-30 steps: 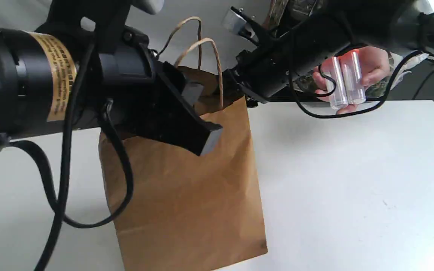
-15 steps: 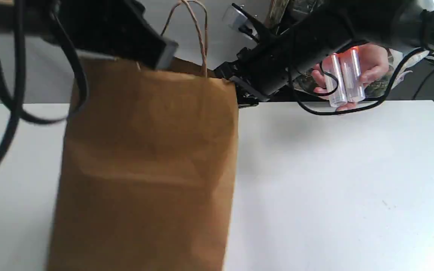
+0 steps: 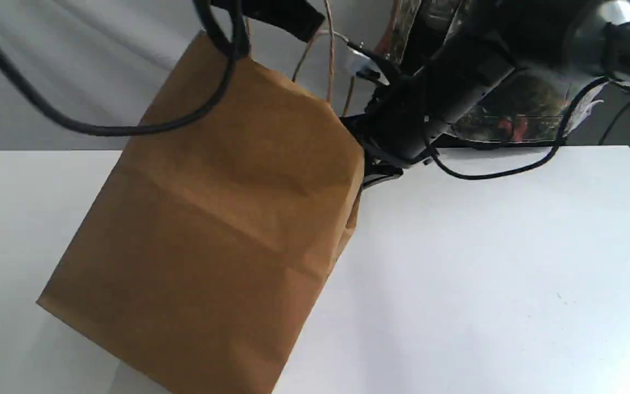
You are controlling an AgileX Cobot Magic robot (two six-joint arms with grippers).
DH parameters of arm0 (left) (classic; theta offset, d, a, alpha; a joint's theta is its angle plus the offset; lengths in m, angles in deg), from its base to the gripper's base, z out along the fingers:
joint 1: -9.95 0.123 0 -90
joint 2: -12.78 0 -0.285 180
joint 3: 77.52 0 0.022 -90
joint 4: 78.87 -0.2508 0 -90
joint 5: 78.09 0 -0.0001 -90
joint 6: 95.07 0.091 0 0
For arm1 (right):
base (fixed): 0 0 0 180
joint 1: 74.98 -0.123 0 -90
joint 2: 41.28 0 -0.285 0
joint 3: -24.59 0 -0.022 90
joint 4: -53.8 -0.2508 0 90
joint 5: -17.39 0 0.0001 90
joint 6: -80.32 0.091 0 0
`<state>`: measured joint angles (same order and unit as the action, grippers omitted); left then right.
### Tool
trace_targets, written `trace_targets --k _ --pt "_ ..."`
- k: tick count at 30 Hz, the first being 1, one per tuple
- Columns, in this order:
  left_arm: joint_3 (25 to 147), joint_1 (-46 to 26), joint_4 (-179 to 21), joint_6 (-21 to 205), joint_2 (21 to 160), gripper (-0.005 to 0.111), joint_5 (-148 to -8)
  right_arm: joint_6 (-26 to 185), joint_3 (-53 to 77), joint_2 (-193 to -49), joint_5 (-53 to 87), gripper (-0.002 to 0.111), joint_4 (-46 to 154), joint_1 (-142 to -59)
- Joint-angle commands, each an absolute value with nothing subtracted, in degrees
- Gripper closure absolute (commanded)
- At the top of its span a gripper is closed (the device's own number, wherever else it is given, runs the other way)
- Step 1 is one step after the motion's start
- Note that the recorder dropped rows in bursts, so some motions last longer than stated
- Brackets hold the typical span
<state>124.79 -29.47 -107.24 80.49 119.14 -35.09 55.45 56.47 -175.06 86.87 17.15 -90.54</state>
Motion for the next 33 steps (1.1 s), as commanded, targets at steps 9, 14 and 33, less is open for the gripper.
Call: trace_targets --k 9,14,33 --pt "126.22 -28.8 -106.03 80.94 120.62 0.107 -38.86 54.71 55.77 -175.96 87.35 0.108 17.26 -86.79" --pt "126.22 -28.8 -106.03 80.94 120.62 0.107 -38.86 54.64 55.77 -175.96 87.35 0.108 16.78 -86.79" --pt "126.22 -28.8 -106.03 80.55 120.62 0.107 -39.3 53.43 55.77 -175.96 87.35 0.108 15.54 -86.79"
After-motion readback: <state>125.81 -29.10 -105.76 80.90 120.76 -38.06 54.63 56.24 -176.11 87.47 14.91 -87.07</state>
